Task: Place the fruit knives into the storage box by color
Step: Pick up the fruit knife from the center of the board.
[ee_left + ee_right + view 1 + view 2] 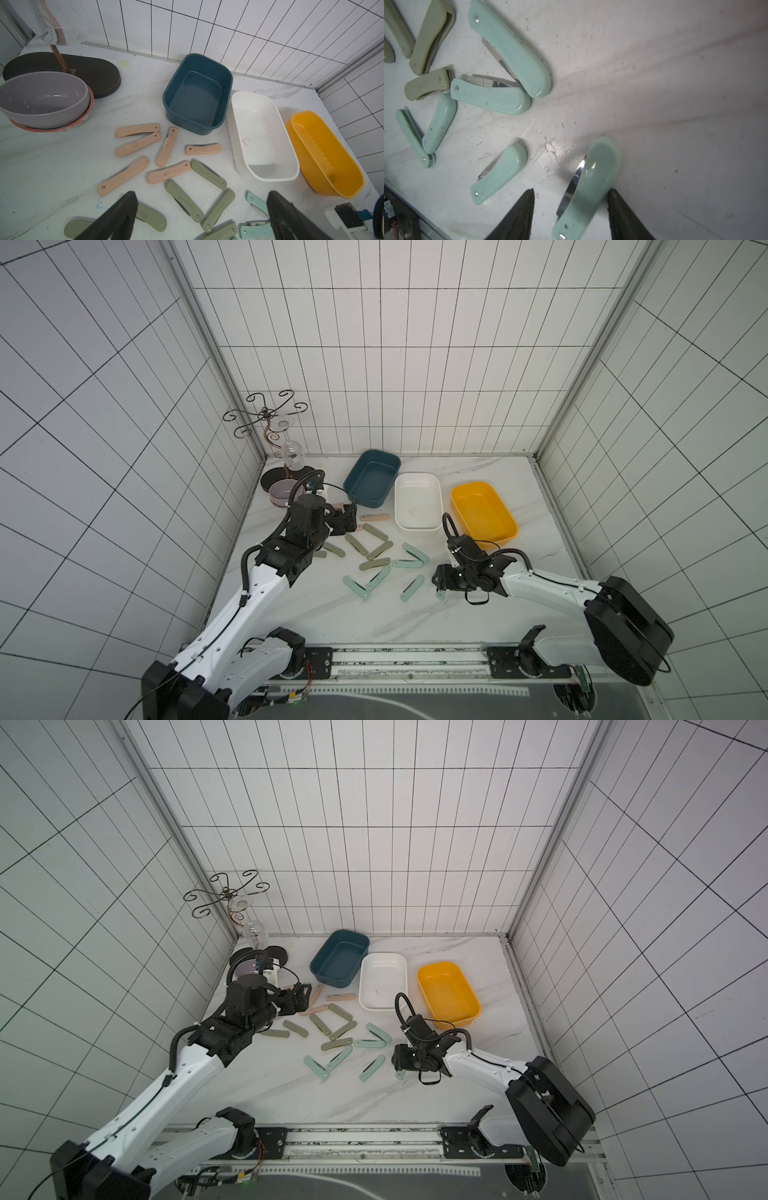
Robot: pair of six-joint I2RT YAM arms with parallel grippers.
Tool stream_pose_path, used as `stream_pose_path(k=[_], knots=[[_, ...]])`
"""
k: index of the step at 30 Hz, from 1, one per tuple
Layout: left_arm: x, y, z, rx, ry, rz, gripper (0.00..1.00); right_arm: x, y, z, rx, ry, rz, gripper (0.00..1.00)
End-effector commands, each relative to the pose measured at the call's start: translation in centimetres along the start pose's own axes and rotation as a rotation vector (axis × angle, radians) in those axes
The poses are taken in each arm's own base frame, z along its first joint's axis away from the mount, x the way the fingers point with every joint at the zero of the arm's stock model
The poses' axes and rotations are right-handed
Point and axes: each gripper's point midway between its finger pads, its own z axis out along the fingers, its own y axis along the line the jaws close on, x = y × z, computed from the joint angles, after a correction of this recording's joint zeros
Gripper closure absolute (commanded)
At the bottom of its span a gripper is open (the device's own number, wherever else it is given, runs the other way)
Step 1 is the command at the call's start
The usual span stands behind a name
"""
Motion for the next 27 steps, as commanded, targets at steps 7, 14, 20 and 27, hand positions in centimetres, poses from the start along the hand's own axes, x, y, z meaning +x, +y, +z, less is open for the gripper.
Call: stream_pose_path(k=[7, 14, 20, 27], knots=[[-0.1, -0.5, -0.2, 0.024, -0.013, -0.016, 0.03, 0.2, -1.0, -0.4, 0.2, 0.018, -0.148, 0.43], [0.0, -0.5, -0.1, 0.028, -0.011, -0.019, 0.03, 0.6, -0.8, 0.1, 0.284, 0.029, -0.213, 0.43], [-0.1, -0.5, -0.1, 0.028, -0.015, -0.016, 0.03, 0.9, -0.3, 0.9, 0.28, 0.04, -0.22, 0.51], [0.1, -0.5, 0.0, 0.029, -0.012, -0.019, 0.03, 0.9, -0.3, 1.1, 0.282, 0.036, -0.225, 0.61]])
